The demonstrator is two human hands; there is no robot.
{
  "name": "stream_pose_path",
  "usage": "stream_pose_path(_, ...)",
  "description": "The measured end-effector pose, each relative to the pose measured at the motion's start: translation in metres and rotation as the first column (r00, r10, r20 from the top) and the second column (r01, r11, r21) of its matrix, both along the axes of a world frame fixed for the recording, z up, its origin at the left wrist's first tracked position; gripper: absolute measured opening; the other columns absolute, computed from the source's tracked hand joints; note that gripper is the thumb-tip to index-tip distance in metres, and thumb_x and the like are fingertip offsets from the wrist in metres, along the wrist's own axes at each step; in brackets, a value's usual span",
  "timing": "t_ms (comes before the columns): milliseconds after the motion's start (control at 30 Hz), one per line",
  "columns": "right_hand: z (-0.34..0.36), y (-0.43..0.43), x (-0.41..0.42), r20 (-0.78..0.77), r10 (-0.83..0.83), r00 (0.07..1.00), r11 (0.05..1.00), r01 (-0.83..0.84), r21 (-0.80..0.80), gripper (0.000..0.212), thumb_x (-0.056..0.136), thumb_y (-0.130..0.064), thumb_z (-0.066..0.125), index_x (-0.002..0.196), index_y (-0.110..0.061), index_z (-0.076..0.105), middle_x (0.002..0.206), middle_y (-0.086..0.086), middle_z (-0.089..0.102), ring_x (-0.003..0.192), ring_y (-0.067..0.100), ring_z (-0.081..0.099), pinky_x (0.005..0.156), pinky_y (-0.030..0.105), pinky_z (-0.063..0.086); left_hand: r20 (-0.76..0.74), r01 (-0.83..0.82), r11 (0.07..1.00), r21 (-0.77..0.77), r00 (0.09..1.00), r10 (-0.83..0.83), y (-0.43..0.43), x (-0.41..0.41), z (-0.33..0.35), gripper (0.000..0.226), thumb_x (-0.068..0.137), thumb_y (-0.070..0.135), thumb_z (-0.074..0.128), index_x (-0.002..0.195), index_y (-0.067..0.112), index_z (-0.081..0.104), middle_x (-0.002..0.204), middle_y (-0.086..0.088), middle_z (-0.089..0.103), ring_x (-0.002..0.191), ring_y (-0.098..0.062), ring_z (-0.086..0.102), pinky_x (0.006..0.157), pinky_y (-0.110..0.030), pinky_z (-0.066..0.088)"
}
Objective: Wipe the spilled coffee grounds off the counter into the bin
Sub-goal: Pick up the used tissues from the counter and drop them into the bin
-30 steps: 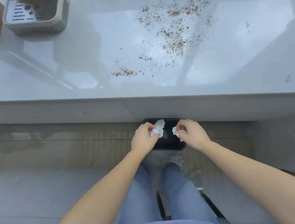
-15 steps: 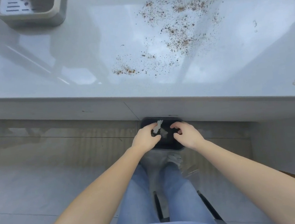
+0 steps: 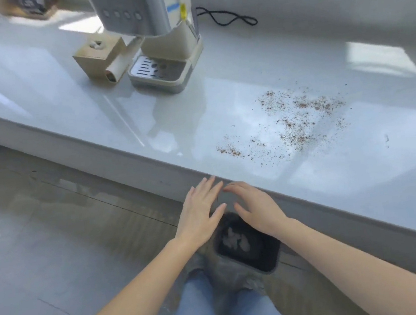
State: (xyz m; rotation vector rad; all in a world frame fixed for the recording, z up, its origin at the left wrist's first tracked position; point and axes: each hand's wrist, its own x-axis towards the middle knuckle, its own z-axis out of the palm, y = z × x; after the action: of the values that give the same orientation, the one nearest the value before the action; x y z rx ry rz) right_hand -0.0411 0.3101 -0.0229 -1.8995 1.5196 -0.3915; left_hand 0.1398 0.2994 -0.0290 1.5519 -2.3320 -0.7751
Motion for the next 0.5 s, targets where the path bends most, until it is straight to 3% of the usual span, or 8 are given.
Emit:
stream_pose_path(100, 0.028, -0.017, 0.018, -0.067, 0.091, 0.994, 0.984, -0.100, -0.147, 0.047, 0.091, -0.014, 0.048, 0.137, -0.023, 0.045, 0.146, -0.007, 0.041, 0.134, 0.014, 0.039, 0.109, 0.030, 0.035, 0.089, -0.073, 0.993, -0.093, 0.993, 0.081, -0.003, 0.020, 0.026, 0.061, 0.099, 0.045, 0.036, 0.154, 0.029, 0.017, 0.161, 0.012, -0.003, 0.149, -0.008, -0.009, 0.120, -0.033, -0.008)
stream_pose_path(200, 0.050, -0.037, 0.037, -0.297, 0.137, 0.945, 0.948, -0.211, -0.237, 0.054, 0.095, -0.025, 0.044, 0.147, -0.024, 0.028, 0.159, -0.004, 0.015, 0.148, 0.019, 0.007, 0.120, 0.044, 0.006, 0.092, -0.183, 0.980, -0.082, 0.977, 0.191, -0.011, 0.042, 0.052, 0.064, 0.099, 0.047, 0.034, 0.155, 0.029, 0.008, 0.164, 0.010, -0.007, 0.150, -0.009, -0.012, 0.118, -0.033, -0.011)
stream_pose_path(267, 0.060, -0.051, 0.049, -0.379, 0.122, 0.917, 0.946, -0.224, -0.236, 0.060, 0.097, -0.035, 0.039, 0.150, -0.025, 0.015, 0.161, -0.005, -0.002, 0.148, 0.021, -0.009, 0.119, 0.050, -0.003, 0.103, -0.240, 0.966, -0.098, 0.963, 0.250, -0.017, 0.056, 0.067, 0.066, 0.099, 0.048, 0.032, 0.155, 0.029, 0.003, 0.164, 0.008, -0.009, 0.150, -0.011, -0.014, 0.118, -0.036, -0.012)
stream_pose_path(367, 0.071, -0.069, 0.072, -0.418, 0.144, 0.897, 0.938, -0.259, -0.232, 0.063, 0.097, -0.043, 0.034, 0.151, -0.027, 0.006, 0.161, -0.005, -0.009, 0.147, 0.022, -0.014, 0.118, 0.053, -0.003, 0.148, -0.300, 0.943, -0.142, 0.936, 0.320, -0.028, 0.080, 0.084, 0.068, 0.099, 0.050, 0.030, 0.155, 0.028, -0.002, 0.164, 0.006, -0.013, 0.150, -0.015, -0.018, 0.120, -0.043, -0.011)
stream_pose_path(500, 0.081, -0.096, 0.113, -0.391, 0.172, 0.904, 0.925, -0.285, -0.251, 0.062, 0.097, -0.044, 0.033, 0.151, -0.028, 0.007, 0.161, -0.005, -0.007, 0.148, 0.021, -0.012, 0.118, 0.051, -0.002, 0.131, -0.347, 0.923, -0.164, 0.920, 0.370, -0.056, 0.119, 0.098, 0.070, 0.099, 0.051, 0.030, 0.155, 0.027, -0.004, 0.164, 0.005, -0.014, 0.150, -0.016, -0.018, 0.120, -0.045, -0.011)
